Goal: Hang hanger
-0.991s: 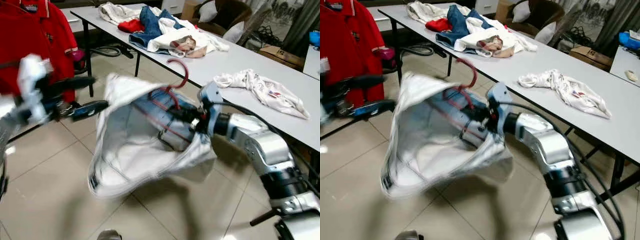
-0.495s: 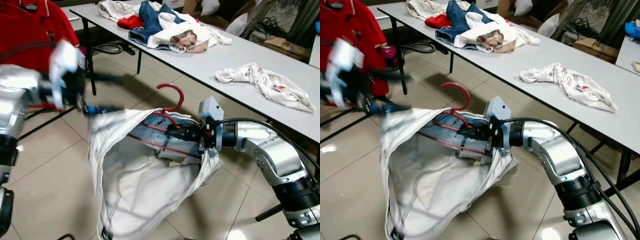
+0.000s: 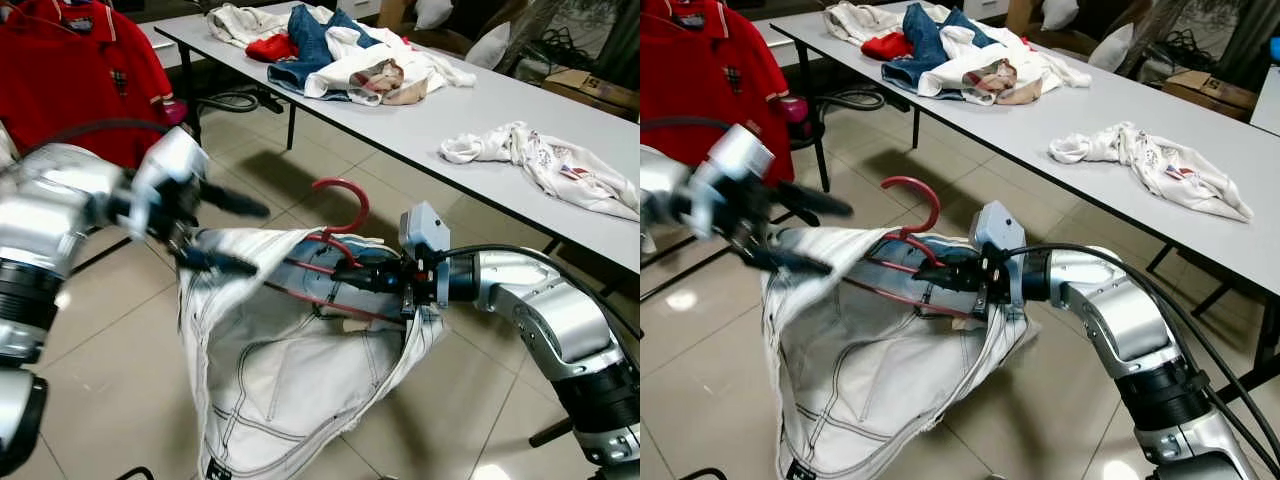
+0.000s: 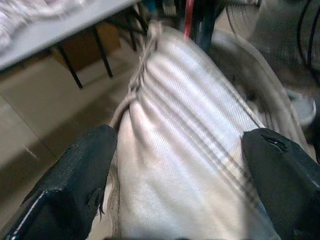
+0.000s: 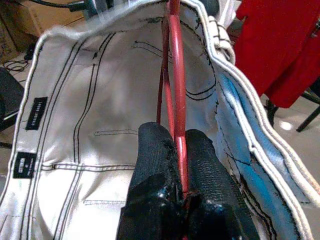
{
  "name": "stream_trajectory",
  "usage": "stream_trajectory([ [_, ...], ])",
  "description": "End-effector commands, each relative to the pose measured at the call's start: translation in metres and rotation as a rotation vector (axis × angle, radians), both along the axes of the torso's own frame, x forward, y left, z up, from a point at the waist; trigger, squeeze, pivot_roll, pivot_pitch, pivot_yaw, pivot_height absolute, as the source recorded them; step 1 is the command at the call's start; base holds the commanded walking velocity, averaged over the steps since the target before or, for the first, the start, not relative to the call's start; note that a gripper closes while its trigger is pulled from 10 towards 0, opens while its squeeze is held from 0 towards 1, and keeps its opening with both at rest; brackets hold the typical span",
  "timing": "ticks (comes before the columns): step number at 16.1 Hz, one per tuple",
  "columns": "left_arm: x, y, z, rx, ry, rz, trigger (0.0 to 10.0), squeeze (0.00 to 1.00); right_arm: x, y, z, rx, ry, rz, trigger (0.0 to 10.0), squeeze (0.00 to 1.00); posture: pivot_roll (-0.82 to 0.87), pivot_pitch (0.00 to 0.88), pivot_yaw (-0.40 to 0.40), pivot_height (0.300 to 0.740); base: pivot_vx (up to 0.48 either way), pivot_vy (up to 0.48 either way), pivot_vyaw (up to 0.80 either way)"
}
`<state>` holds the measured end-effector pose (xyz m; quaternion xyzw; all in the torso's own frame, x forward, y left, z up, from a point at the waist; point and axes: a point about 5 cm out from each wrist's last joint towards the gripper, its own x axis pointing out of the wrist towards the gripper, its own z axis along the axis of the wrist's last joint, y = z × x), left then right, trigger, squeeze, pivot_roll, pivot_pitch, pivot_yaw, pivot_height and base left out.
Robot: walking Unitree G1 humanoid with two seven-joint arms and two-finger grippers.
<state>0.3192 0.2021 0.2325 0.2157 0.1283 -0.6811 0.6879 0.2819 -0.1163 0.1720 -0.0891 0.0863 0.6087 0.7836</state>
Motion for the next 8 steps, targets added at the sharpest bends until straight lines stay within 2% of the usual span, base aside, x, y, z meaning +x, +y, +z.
stream_trajectory([
  [1,0.005,-0.005,-0.005,0.057,-0.043,-0.008,10.0,0.00,-0.006,0.003,0.007,0.018,-0.025,0.037,10.0,0.00,-0.02,0.000,-0.014,0.740,0.000,0.000,0.00],
  [3,0.011,-0.008,-0.003,0.070,-0.074,0.000,10.0,0.00,-0.010,0.006,0.007,0.018,-0.027,0.058,10.0,0.00,-0.02,0.000,0.000,0.740,0.000,0.000,0.00],
  [6,0.014,-0.013,-0.001,0.062,-0.055,-0.024,10.0,0.00,-0.014,0.009,0.006,0.016,-0.023,0.079,10.0,0.00,-0.02,0.000,0.017,0.740,0.000,0.000,0.00],
  [7,0.015,-0.016,0.000,0.051,-0.052,-0.045,4.8,0.00,-0.016,0.010,0.005,0.012,-0.021,0.080,10.0,0.00,-0.02,0.000,0.027,0.740,0.000,0.000,0.00],
  [8,0.014,-0.017,-0.001,0.058,-0.036,-0.059,0.0,0.00,-0.016,0.010,0.003,0.004,-0.019,0.078,10.0,0.00,-0.02,0.000,0.030,0.740,0.000,0.000,0.00],
])
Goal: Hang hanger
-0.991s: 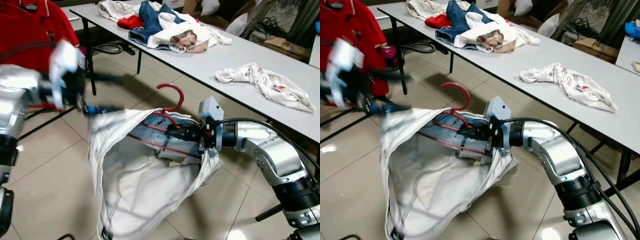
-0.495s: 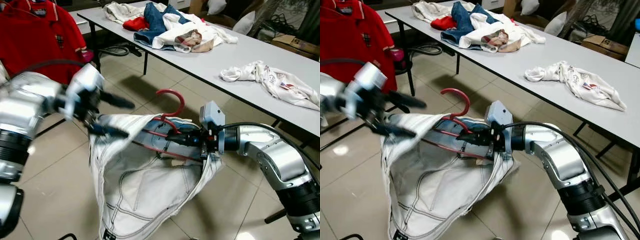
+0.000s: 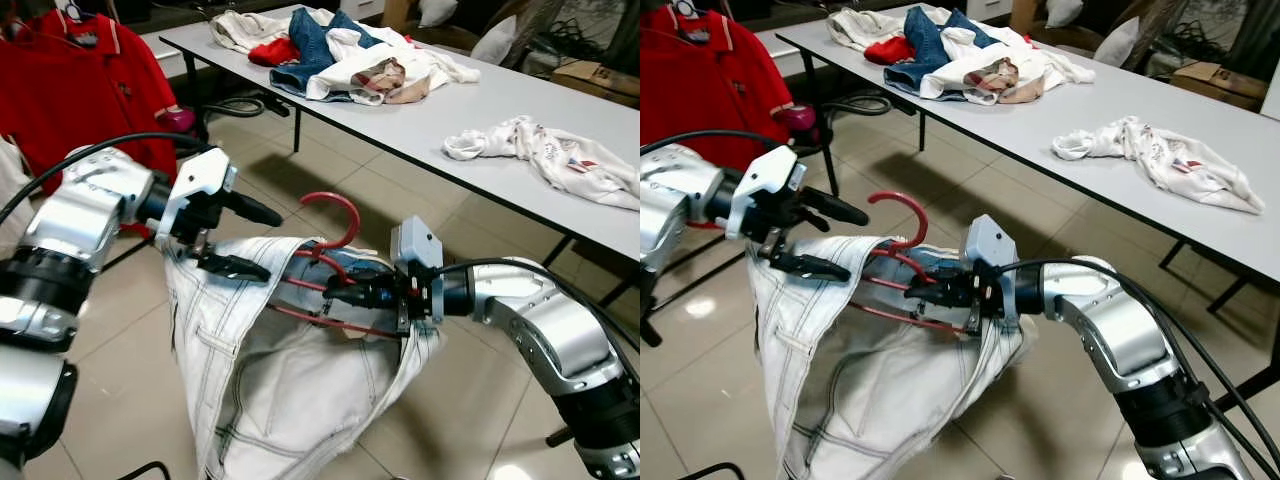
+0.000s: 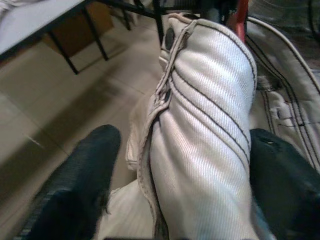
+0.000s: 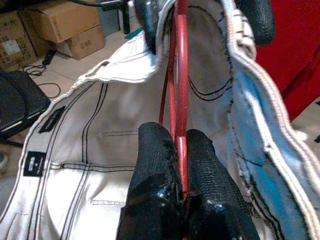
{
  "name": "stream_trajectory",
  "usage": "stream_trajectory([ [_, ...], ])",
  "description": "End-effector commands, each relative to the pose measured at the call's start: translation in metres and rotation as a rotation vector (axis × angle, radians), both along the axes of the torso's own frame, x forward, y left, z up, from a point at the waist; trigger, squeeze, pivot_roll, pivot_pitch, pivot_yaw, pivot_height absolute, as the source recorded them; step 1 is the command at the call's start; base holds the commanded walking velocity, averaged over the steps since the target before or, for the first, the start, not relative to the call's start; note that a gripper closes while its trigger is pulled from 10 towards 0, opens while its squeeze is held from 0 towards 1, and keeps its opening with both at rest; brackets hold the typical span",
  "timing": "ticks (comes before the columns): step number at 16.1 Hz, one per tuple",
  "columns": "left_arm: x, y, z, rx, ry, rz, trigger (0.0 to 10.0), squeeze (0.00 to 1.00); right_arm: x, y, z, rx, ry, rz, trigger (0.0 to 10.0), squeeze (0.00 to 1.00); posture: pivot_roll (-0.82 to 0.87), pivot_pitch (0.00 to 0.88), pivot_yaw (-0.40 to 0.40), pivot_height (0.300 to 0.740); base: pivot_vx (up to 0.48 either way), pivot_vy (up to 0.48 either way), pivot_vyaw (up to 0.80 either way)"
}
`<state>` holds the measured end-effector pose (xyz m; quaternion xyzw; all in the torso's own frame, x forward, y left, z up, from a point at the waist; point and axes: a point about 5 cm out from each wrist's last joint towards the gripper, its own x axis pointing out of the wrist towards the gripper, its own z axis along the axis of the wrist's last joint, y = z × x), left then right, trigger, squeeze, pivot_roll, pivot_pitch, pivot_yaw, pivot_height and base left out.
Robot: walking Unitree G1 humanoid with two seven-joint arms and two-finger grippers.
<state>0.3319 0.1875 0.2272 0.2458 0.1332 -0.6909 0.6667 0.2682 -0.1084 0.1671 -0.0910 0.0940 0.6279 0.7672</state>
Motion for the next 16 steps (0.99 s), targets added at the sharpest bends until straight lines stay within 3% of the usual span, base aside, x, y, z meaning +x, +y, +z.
stream_trajectory([
  [1,0.000,-0.002,0.003,0.014,0.008,-0.012,0.0,0.00,-0.003,0.002,0.008,0.013,-0.035,0.029,10.0,0.00,-0.02,0.000,0.033,0.740,0.000,0.000,0.00],
  [8,0.006,0.001,-0.007,0.116,-0.016,0.009,0.0,0.00,-0.002,0.005,0.010,0.013,-0.051,0.024,10.0,0.00,-0.02,0.000,0.051,0.740,0.000,0.000,0.00],
  [16,0.010,-0.004,-0.020,0.162,-0.040,0.043,0.0,0.00,0.000,0.009,0.013,0.015,-0.068,0.025,10.0,0.00,-0.03,0.000,0.046,0.740,0.000,0.000,0.00],
])
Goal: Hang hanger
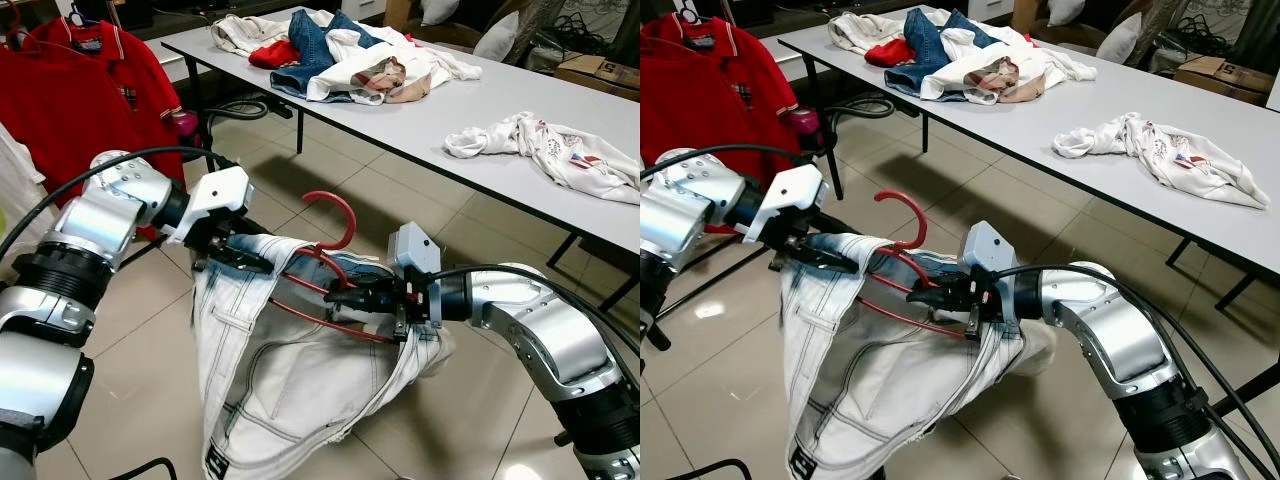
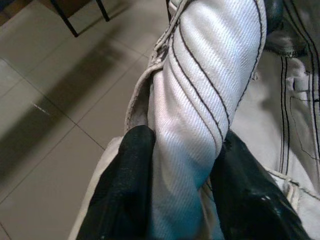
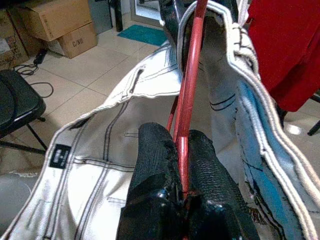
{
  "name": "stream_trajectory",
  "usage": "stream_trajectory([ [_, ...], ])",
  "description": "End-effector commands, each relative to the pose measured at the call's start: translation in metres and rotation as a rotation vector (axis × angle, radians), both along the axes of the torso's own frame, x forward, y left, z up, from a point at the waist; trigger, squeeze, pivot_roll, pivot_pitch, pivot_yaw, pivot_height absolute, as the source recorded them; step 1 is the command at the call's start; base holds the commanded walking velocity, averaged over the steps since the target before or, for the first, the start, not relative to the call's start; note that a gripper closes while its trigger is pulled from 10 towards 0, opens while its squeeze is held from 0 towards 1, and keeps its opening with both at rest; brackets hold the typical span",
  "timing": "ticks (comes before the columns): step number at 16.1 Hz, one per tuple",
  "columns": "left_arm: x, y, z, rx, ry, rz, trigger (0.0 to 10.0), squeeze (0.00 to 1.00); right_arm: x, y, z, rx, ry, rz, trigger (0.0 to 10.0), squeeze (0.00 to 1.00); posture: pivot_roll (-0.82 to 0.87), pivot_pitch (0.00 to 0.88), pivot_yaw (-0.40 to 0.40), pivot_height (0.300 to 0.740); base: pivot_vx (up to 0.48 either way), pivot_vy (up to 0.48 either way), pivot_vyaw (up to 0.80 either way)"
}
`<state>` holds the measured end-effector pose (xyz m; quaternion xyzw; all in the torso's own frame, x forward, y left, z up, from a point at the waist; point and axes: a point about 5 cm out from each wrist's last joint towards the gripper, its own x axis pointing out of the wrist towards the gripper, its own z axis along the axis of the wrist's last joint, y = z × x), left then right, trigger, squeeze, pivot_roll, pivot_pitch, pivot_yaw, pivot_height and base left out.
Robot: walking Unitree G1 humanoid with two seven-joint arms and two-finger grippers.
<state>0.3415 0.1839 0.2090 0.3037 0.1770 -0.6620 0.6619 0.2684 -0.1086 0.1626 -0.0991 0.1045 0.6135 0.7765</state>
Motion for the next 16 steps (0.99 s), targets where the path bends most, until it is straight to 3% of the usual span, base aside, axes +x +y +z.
stream_trajectory([
  [1,0.000,-0.001,-0.003,0.021,-0.005,0.000,0.0,0.00,0.000,0.009,0.018,0.041,-0.070,0.060,10.0,0.00,-0.03,0.000,0.046,0.740,0.000,0.000,0.00],
  [9,-0.002,-0.005,-0.011,0.018,-0.034,0.000,0.0,0.00,0.001,0.010,0.020,0.035,-0.079,0.063,10.0,0.00,-0.04,0.000,0.040,0.740,0.000,0.000,0.00],
  [16,-0.009,0.005,-0.021,-0.023,0.018,0.060,0.0,0.00,0.002,0.012,0.020,0.029,-0.079,0.063,10.0,0.00,-0.05,0.000,0.023,0.740,0.000,0.000,0.00],
])
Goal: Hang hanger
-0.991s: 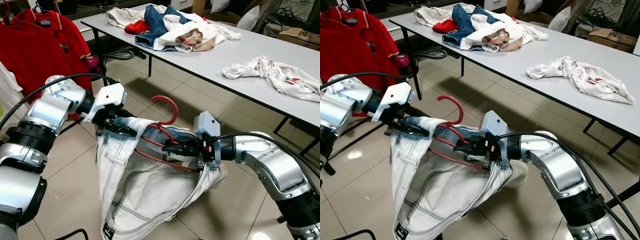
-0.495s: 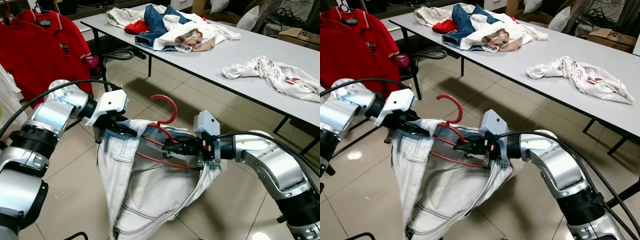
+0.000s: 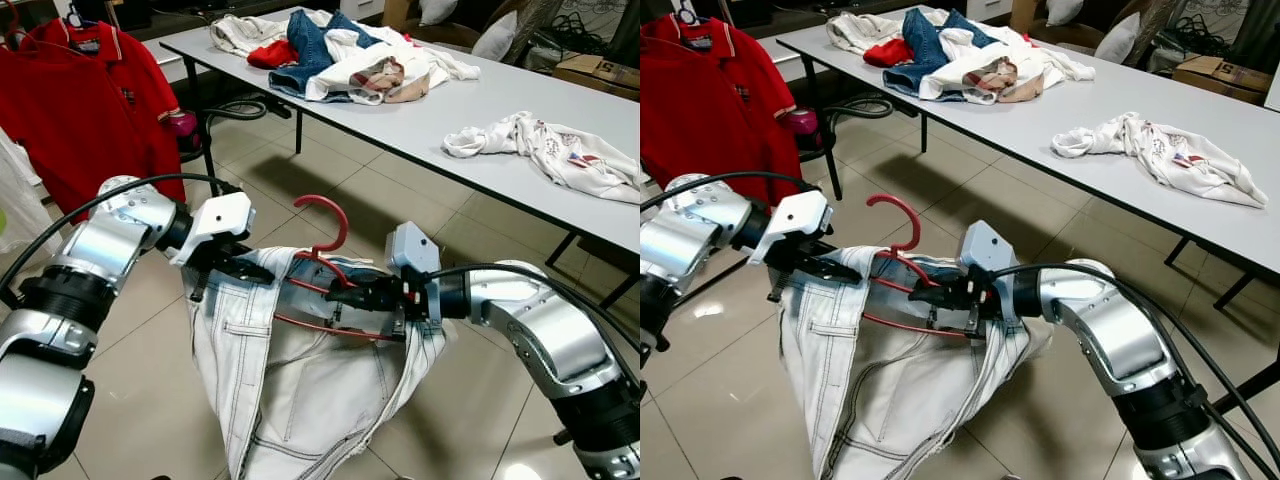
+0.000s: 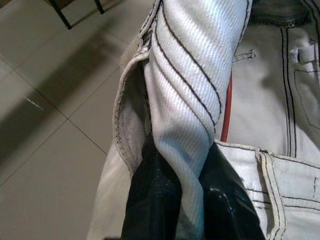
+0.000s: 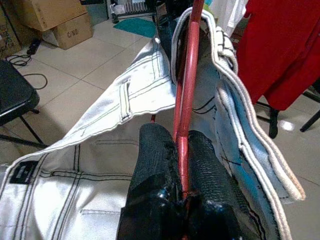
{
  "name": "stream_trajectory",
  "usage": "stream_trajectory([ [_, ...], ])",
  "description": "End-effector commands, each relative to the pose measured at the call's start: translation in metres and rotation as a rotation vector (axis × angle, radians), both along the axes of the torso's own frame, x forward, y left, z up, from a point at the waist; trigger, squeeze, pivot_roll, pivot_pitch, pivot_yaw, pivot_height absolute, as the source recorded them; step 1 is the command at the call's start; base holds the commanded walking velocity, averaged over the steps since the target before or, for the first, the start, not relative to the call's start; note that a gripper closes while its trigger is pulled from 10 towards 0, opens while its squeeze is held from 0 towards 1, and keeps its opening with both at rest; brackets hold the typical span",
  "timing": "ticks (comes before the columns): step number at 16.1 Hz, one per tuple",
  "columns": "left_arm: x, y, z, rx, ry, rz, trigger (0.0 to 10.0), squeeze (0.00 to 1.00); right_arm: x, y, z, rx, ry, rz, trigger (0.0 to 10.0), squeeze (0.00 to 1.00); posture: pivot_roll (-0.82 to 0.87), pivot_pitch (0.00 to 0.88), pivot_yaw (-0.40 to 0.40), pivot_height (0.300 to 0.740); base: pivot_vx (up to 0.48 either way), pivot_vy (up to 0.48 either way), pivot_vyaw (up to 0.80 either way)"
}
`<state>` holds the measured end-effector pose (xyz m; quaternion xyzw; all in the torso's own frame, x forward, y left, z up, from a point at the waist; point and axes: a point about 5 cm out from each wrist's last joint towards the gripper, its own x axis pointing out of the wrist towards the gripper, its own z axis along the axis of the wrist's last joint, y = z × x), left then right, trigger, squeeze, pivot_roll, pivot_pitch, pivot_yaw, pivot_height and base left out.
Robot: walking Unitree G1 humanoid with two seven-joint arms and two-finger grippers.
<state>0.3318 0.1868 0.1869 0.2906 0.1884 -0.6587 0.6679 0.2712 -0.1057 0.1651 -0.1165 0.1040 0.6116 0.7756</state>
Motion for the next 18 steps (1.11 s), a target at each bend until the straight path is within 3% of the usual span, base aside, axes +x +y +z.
stream_trajectory([
  [1,0.000,0.004,0.001,-0.025,-0.007,0.049,0.0,0.00,0.000,0.009,0.018,0.060,-0.049,0.057,10.0,0.00,-0.05,0.000,0.020,0.740,0.000,0.000,0.00],
  [2,-0.002,0.008,0.000,-0.029,-0.003,0.073,0.0,0.00,0.002,0.008,0.019,0.074,-0.041,0.033,10.0,1.00,-0.05,0.000,0.038,0.740,0.000,0.000,0.00],
  [5,-0.003,0.016,-0.007,-0.023,-0.008,0.149,0.0,0.00,0.006,0.003,0.022,0.117,-0.056,-0.046,10.0,1.00,-0.06,0.000,0.061,0.740,0.000,0.000,0.00],
  [9,-0.001,0.022,-0.014,0.001,-0.040,0.232,0.0,0.00,0.000,0.006,0.031,0.263,-0.056,-0.105,10.0,1.00,-0.07,0.000,0.069,0.740,0.000,0.000,0.00],
  [12,0.002,0.024,-0.012,-0.026,-0.086,0.303,0.0,0.00,0.005,-0.010,0.023,0.166,-0.083,-0.339,10.0,1.00,-0.08,0.000,0.064,0.740,0.000,0.000,0.00],
  [13,0.000,0.024,-0.012,-0.049,-0.097,0.317,0.0,0.00,0.017,-0.033,0.003,0.064,-0.065,-0.649,10.0,1.00,-0.08,0.000,0.067,0.740,0.000,0.000,0.00],
  [14,0.000,0.024,-0.012,-0.047,-0.099,0.320,0.0,0.00,0.020,-0.040,-0.006,0.005,-0.074,-0.724,10.0,1.00,-0.08,0.000,0.066,0.740,0.000,0.000,0.00],
  [17,-0.001,0.025,-0.012,-0.048,-0.116,0.334,0.0,0.00,0.018,-0.041,-0.028,-0.127,-0.059,-0.808,10.0,1.00,-0.08,0.000,0.064,0.740,0.000,0.000,0.00],
  [18,-0.001,0.024,-0.010,-0.052,-0.127,0.336,0.0,0.00,0.019,-0.040,-0.033,-0.154,-0.062,-0.839,10.0,0.79,-0.08,0.000,0.065,0.740,0.000,0.000,0.00],
])
